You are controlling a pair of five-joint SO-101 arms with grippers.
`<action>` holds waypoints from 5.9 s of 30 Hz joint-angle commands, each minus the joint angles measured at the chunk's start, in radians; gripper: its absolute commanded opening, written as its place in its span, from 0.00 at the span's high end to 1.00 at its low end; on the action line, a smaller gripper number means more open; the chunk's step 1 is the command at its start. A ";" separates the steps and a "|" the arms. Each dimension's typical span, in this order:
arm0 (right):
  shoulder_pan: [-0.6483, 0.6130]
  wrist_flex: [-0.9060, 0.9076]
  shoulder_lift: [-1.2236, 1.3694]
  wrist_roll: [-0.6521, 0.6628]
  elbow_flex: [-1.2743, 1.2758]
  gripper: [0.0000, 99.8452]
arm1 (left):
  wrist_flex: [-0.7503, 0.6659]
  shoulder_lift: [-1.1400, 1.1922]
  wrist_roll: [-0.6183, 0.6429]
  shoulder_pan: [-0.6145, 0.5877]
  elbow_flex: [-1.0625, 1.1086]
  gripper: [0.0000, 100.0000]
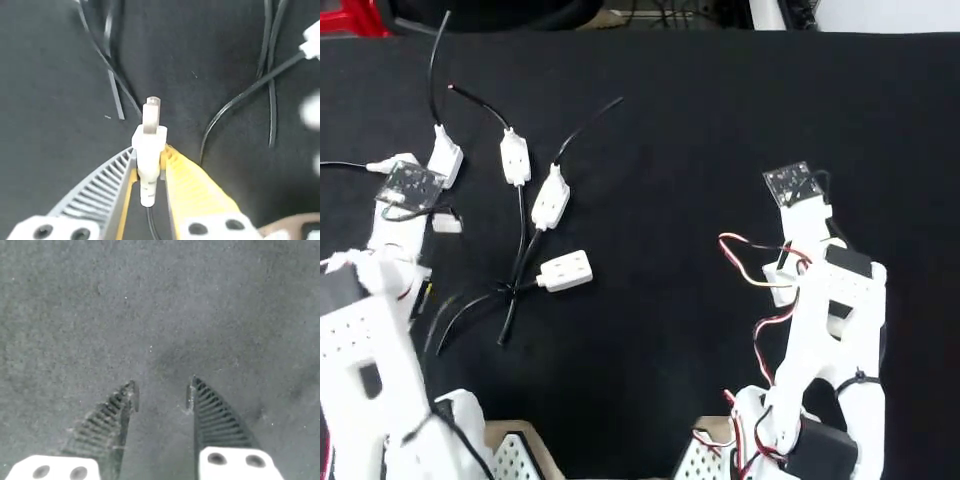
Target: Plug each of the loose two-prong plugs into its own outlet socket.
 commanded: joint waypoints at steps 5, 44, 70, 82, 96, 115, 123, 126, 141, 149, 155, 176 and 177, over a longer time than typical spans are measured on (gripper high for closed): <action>-0.080 0.117 0.001 0.074 -0.108 0.83 | 0.046 -0.112 -0.172 0.509 -0.005 0.97; -0.301 0.287 -0.007 0.316 -0.200 0.83 | -0.379 -0.184 0.147 0.610 0.295 0.74; -1.085 0.405 0.357 0.232 -0.452 0.83 | -0.598 -0.448 0.183 -0.018 0.891 0.74; -1.011 0.321 0.415 0.221 -0.467 0.83 | -0.295 -0.947 0.178 -0.008 0.995 0.74; -0.921 0.267 0.564 0.193 -0.529 0.99 | -0.284 -0.941 0.163 -0.008 0.995 0.74; -0.856 0.365 0.794 0.295 -0.797 0.84 | -0.281 -0.941 0.161 -0.008 0.995 0.74; -0.867 0.434 0.832 0.315 -0.811 0.84 | -0.281 -0.941 0.163 -0.008 0.995 0.74; -0.901 0.459 0.840 0.313 -0.788 0.84 | -0.281 -0.941 0.163 -0.008 0.995 0.74; -0.930 0.465 0.835 0.249 -0.785 0.99 | -0.281 -0.941 0.163 -0.012 0.995 0.74; -0.927 0.446 0.700 0.137 -0.739 0.99 | -0.284 -0.941 0.163 -0.012 0.995 0.74; -0.930 0.394 0.325 0.034 -0.552 0.99 | -0.285 -0.941 0.163 -0.008 0.995 0.74; -1.089 -0.703 -0.731 -0.643 0.302 0.99 | -0.344 -0.953 0.463 0.285 0.845 0.74; -1.094 -0.707 -0.757 -0.643 0.320 0.99 | -0.361 -0.953 0.471 0.341 0.845 0.74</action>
